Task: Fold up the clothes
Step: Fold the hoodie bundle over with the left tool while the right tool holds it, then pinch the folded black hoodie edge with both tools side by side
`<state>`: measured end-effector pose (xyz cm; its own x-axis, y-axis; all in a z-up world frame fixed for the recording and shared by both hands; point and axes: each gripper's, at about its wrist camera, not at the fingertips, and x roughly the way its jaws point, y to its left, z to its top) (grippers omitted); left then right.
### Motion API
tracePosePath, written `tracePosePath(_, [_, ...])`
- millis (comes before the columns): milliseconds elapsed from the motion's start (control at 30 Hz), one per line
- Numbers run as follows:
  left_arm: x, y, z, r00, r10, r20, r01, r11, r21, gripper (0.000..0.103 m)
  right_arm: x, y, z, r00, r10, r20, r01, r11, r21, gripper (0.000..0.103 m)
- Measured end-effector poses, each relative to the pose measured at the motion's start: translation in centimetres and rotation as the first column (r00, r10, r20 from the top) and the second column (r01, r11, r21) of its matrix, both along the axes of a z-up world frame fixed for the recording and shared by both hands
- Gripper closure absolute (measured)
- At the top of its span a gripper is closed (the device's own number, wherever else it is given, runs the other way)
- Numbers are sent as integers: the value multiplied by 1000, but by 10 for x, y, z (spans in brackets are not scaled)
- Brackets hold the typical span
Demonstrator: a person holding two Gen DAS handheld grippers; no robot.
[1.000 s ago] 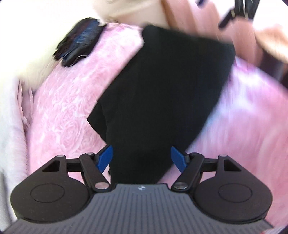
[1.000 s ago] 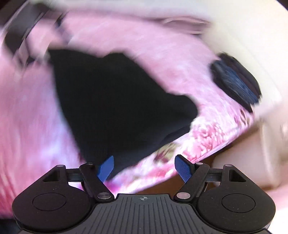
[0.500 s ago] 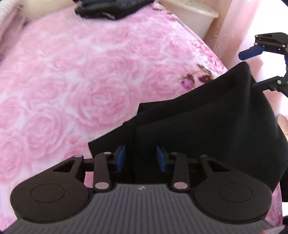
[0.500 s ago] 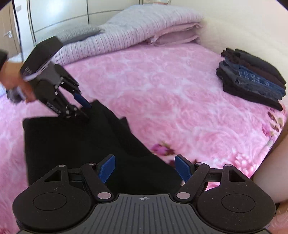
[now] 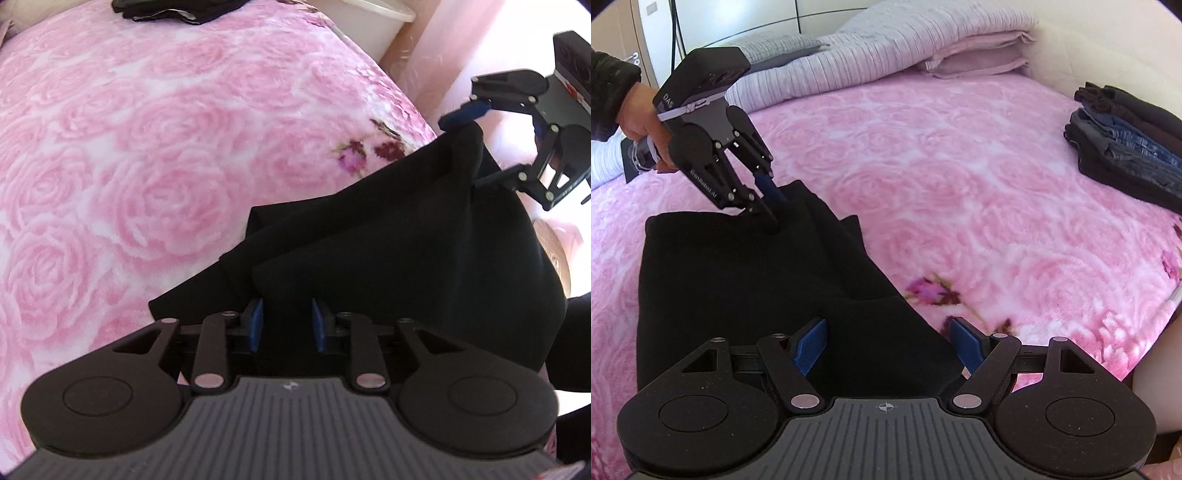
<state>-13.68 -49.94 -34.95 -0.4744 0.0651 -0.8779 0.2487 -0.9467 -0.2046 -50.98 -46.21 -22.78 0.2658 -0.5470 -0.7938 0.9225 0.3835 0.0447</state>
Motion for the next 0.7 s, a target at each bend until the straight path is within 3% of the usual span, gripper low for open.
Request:
tracePosePath(67, [6,-2,10,997,36,-63,-38,999,-17,103,-2,1,-1,1000,-9,-15,9,1000,5,27])
tracePosePath(167, [29,-15,26,967,200,-158,-204,979,-11,103,-6,4,-1,999,-39,-30,39,999,13,27])
tracePosePath(400, [35,-6,-3,969,238,-70,-237,971,13,100,-9,8,-3,996,-86,-23,86,996,22,27])
tracePosePath(533, [31,-14,2,965,248,-89,-241,967,82,78,-4,6,11,999,-49,13,49,999,-6,27])
tracePosePath(633, [20,-20,-2,968,240,-71,-232,967,105,79,-2,-5,16,999,-27,46,27,1000,9,27])
tracePosePath(700, [13,-22,-5,972,226,-60,-219,970,106,80,2,-14,17,999,-8,51,6,1000,28,38])
